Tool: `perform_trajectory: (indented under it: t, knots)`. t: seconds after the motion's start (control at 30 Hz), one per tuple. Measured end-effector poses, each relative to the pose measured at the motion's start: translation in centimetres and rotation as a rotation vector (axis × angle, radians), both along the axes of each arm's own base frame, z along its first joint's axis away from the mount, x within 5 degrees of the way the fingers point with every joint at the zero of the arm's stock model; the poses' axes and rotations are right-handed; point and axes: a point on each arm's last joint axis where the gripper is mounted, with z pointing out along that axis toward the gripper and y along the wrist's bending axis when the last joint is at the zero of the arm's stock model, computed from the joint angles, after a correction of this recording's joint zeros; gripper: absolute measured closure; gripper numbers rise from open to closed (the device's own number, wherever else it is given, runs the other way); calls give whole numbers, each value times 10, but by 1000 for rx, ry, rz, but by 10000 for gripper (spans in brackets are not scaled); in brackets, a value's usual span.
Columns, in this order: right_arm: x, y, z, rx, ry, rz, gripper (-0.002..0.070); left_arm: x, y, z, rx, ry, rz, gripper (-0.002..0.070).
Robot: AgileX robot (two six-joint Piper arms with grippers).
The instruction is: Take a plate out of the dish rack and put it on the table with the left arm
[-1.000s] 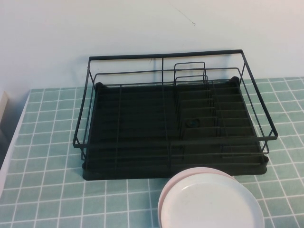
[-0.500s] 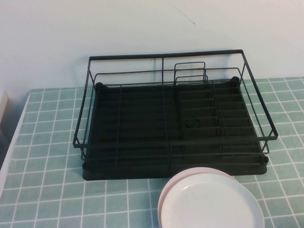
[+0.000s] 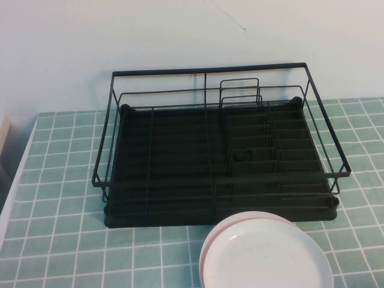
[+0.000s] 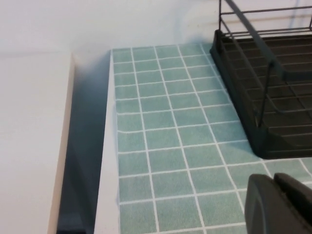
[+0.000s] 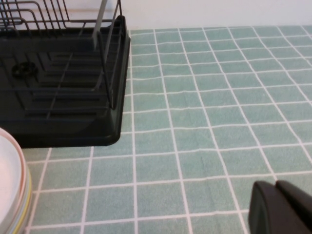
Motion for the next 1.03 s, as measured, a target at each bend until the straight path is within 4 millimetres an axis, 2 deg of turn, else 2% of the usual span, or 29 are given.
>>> perform_trajectory:
  t: [0.13, 0.37, 1.03]
  knots:
    - [0, 0, 0, 0, 0, 0, 678, 6, 0, -30, -78, -25, 81, 677]
    - [0, 0, 0, 0, 0, 0, 678, 12, 3, -61, -84, -75, 171, 677]
    - [0, 0, 0, 0, 0, 0, 678, 11, 1, -64, -144, -32, 169, 677]
